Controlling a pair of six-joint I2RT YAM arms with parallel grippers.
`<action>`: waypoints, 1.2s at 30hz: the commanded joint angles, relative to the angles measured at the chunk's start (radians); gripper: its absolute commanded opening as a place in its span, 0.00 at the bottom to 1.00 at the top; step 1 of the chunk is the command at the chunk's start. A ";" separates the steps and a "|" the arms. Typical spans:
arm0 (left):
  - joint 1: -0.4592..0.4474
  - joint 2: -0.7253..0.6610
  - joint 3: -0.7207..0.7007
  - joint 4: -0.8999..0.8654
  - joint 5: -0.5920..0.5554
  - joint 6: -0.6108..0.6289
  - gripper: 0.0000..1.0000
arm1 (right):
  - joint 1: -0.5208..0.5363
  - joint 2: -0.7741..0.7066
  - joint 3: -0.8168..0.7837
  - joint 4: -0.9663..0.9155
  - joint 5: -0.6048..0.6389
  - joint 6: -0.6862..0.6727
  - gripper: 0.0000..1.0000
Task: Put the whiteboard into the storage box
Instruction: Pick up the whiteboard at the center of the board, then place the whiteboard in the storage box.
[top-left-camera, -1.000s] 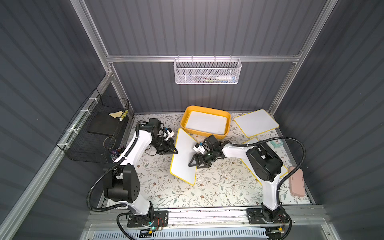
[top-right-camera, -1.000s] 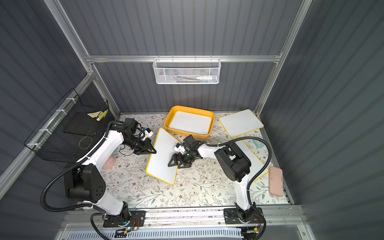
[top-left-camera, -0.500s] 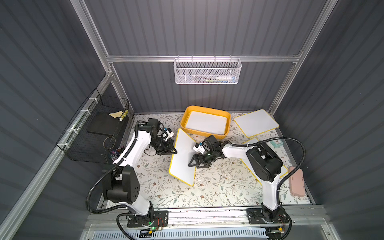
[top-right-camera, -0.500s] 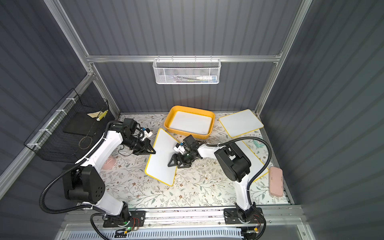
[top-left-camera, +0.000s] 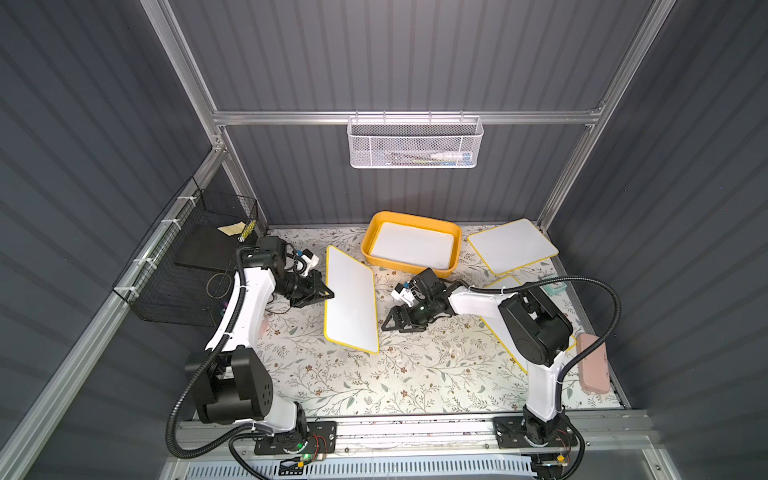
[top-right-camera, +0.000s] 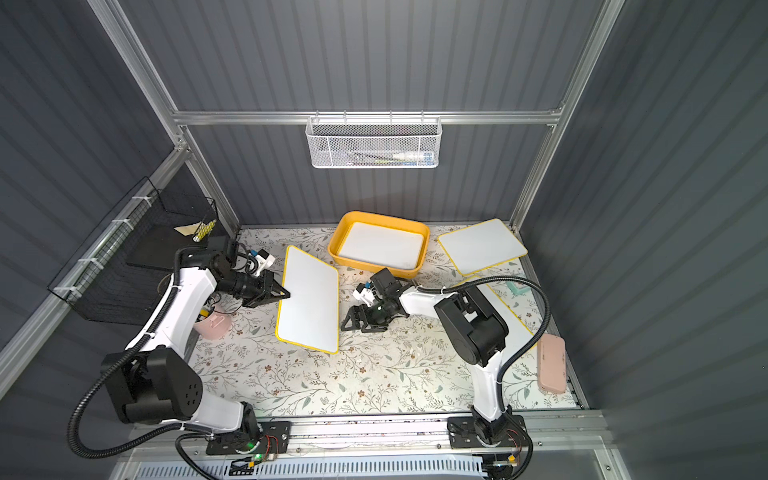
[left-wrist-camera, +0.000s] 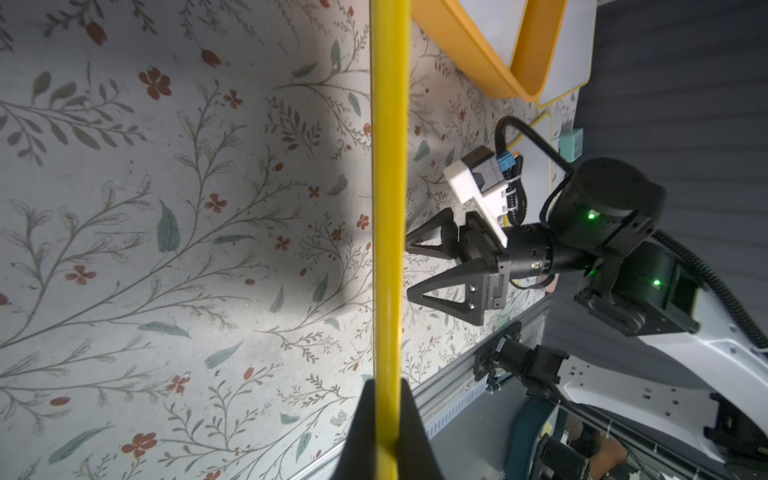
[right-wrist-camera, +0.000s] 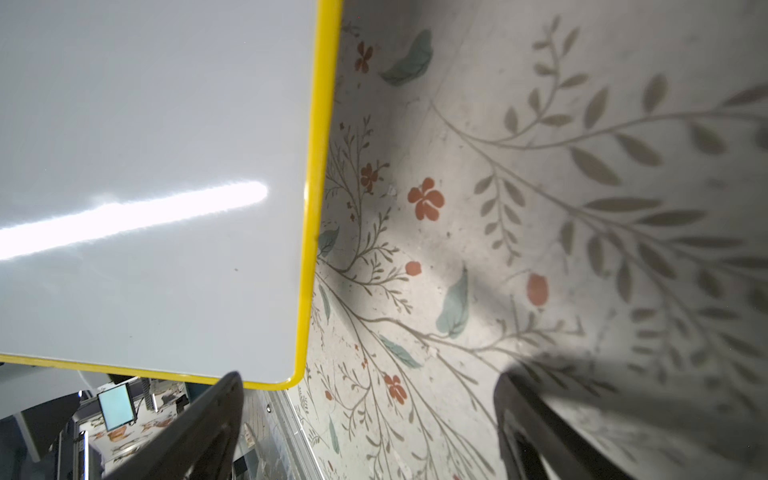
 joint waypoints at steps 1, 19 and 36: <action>0.008 -0.043 -0.002 0.036 0.155 -0.024 0.00 | -0.010 -0.045 -0.034 -0.010 0.068 -0.024 0.94; 0.012 -0.126 -0.112 0.475 0.437 -0.368 0.00 | -0.063 -0.262 -0.187 0.103 0.198 -0.030 0.94; 0.012 -0.259 -0.335 1.169 0.187 -0.920 0.00 | -0.146 -0.430 -0.366 0.230 0.388 -0.016 0.96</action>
